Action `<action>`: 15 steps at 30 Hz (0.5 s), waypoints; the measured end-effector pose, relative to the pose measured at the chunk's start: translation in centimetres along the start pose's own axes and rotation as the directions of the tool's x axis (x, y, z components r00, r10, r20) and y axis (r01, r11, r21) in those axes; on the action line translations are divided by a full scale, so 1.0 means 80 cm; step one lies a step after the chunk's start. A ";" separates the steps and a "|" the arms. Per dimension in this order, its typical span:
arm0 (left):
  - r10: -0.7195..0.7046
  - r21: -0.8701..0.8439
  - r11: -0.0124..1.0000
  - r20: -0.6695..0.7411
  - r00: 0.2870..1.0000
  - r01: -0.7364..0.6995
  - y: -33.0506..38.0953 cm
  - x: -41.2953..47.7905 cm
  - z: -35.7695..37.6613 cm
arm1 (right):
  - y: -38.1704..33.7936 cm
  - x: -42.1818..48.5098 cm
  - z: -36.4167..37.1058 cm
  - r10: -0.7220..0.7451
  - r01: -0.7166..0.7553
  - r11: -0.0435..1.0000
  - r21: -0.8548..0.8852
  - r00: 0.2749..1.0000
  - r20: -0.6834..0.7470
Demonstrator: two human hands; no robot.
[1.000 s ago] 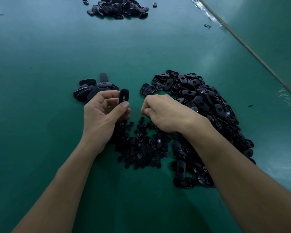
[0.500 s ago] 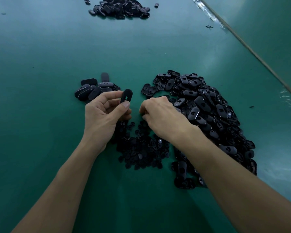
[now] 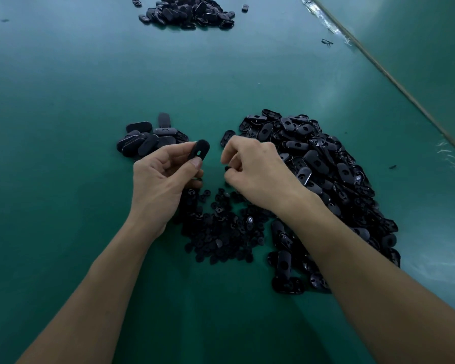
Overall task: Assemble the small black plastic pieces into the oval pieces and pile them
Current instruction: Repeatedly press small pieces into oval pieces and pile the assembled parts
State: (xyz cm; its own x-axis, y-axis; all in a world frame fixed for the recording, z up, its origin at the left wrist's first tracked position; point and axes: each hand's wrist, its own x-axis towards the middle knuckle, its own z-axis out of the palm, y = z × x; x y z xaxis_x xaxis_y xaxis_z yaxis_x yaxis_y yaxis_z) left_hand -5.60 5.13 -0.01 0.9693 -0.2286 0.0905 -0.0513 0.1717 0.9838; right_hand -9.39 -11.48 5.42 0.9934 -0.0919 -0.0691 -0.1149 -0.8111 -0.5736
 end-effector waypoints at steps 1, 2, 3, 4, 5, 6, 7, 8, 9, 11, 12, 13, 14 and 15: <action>0.006 0.006 1.000 0.000 1.000 -0.006 0.000 0.000 0.000 | 0.001 0.000 -0.001 -0.010 0.010 0.999 0.034 1.000 -0.013; 0.010 0.012 1.000 0.000 1.000 -0.010 0.000 0.000 0.000 | 0.001 0.001 -0.002 -0.018 0.019 0.998 0.062 1.000 -0.020; 0.012 0.018 1.000 0.002 1.000 -0.012 0.000 0.001 0.000 | 0.001 0.001 -0.004 -0.027 0.029 0.996 0.086 0.999 -0.022; 0.013 0.026 1.000 0.004 1.000 -0.014 0.000 0.001 0.000 | 0.002 0.002 -0.004 -0.039 0.041 0.993 0.110 0.999 -0.020; 0.014 0.036 0.999 0.008 1.000 -0.014 0.000 0.001 0.000 | 0.002 0.002 -0.004 -0.052 0.054 0.989 0.134 0.998 -0.018; 0.015 0.046 0.999 0.013 1.000 -0.016 0.000 0.001 0.001 | 0.003 0.001 -0.004 -0.063 0.065 0.985 0.160 0.998 -0.017; 0.015 0.054 0.998 0.017 1.000 -0.016 0.000 0.000 0.001 | 0.004 0.001 -0.004 -0.071 0.073 0.980 0.188 0.997 -0.017; 0.015 0.059 0.998 0.020 1.000 -0.016 0.000 0.000 0.001 | 0.005 0.000 -0.004 -0.073 0.076 0.972 0.222 0.997 -0.019; 0.013 0.059 0.998 0.021 1.000 -0.014 0.001 0.000 0.001 | 0.006 -0.001 -0.003 -0.071 0.074 0.961 0.265 0.997 -0.021; 0.009 0.056 0.998 0.018 1.000 -0.010 0.001 0.000 0.001 | 0.006 -0.002 -0.002 -0.063 0.067 0.935 0.348 0.998 -0.024; 0.008 0.052 0.999 0.016 1.000 -0.009 0.001 0.000 0.001 | 0.006 -0.002 -0.002 -0.064 0.069 0.926 0.370 0.998 -0.027; 0.006 0.048 0.999 0.015 1.000 -0.006 0.001 0.000 0.001 | 0.006 -0.001 -0.002 -0.066 0.073 0.921 0.383 0.997 -0.030; 0.003 0.043 0.999 0.014 1.000 -0.003 0.001 0.000 0.001 | 0.006 -0.001 -0.001 -0.070 0.077 0.915 0.395 0.997 -0.032; 0.000 0.039 0.999 0.012 1.000 -0.001 0.000 0.000 0.001 | 0.007 0.000 -0.001 -0.076 0.083 0.909 0.408 0.997 -0.032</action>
State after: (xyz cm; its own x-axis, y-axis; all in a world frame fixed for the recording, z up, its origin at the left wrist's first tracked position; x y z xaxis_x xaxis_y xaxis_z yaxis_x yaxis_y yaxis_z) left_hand -5.65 5.07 0.02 0.9663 -0.2401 0.0925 -0.0613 0.1343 0.9890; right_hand -9.47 -11.96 5.19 0.9988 -0.0484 0.0010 -0.0238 -0.5091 -0.8604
